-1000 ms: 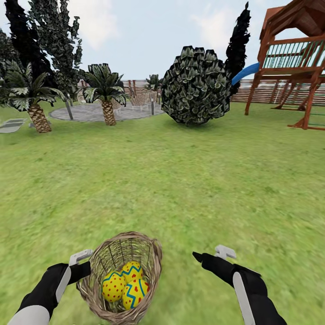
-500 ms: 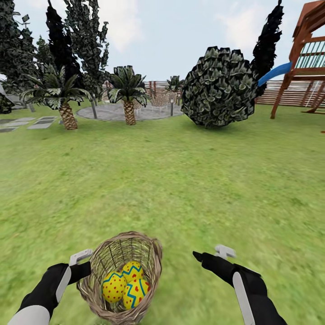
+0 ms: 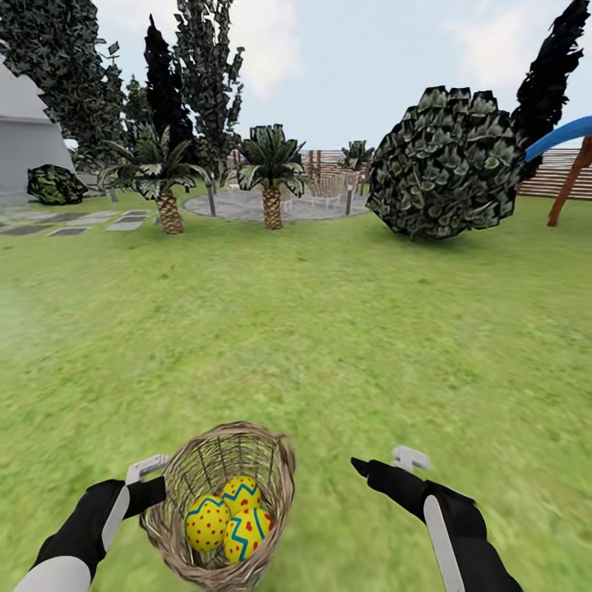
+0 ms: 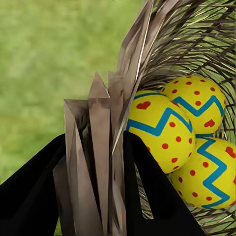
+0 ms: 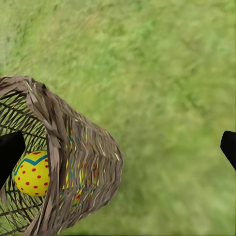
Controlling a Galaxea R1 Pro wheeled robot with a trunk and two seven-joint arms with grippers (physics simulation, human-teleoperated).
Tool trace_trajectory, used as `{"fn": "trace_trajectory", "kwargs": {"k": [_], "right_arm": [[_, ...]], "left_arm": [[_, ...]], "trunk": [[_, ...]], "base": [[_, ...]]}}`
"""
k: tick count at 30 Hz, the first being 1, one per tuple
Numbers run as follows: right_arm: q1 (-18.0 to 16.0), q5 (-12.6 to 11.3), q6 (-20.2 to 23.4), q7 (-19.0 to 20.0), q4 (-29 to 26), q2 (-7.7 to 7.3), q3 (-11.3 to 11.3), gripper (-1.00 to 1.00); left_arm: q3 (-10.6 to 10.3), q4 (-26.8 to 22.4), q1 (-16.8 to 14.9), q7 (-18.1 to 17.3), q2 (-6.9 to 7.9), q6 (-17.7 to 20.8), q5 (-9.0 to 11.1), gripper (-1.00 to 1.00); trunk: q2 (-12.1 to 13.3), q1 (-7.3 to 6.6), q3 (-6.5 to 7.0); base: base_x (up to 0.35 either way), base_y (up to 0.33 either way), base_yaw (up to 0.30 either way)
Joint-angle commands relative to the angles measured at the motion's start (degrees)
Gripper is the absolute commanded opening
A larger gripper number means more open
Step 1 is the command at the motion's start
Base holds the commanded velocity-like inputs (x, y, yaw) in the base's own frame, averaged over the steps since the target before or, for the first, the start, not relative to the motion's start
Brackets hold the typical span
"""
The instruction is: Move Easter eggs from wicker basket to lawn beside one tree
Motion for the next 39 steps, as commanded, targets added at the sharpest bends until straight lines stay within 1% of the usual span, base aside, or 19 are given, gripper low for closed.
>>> {"fn": "trace_trajectory", "kwargs": {"k": [1,15,22,32,35,39], "right_arm": [[0.0,-0.1,0.3,0.2,-0.1,0.06,-0.2,1.0],[0.0,0.0,0.3,0.2,-0.1,-0.02,-0.2,1.0],[0.0,-0.6,0.5,0.3,-0.1,-0.66,-0.2,1.0],[0.0,-0.7,0.5,0.5,-0.1,-0.86,-0.4,1.0],[0.0,-0.8,0.5,0.7,0.0,-0.98,-0.8,1.0],[0.0,-0.7,0.5,0.7,0.0,-0.96,-0.9,1.0]], "left_arm": [[0.2,-0.1,-0.1,-0.3,-0.04,0.3,0.4,-1.0],[0.2,-0.1,-0.1,-0.3,-0.02,0.3,0.4,-1.0],[0.2,-0.1,-0.1,-0.2,-0.02,0.3,0.3,-1.0],[0.2,-0.1,0.0,-0.3,0.11,0.3,0.3,-1.0],[0.9,-0.1,-0.1,-0.3,0.12,0.2,0.2,-1.0],[1.1,-0.1,-0.1,-0.3,0.04,0.2,0.2,-1.0]], "trunk": [[0.4,-0.23,0.16],[6.0,-3.31,2.98],[8.8,-4.84,4.39],[12.8,-7.04,6.44],[14.0,-7.7,7.06],[15.6,-8.58,7.91]], "base": [[0.0,0.0,0.279],[0.0,0.0,0.279],[0.0,0.0,0.279],[0.0,0.0,0.279],[0.0,0.0,0.279],[0.0,0.0,0.279]]}}
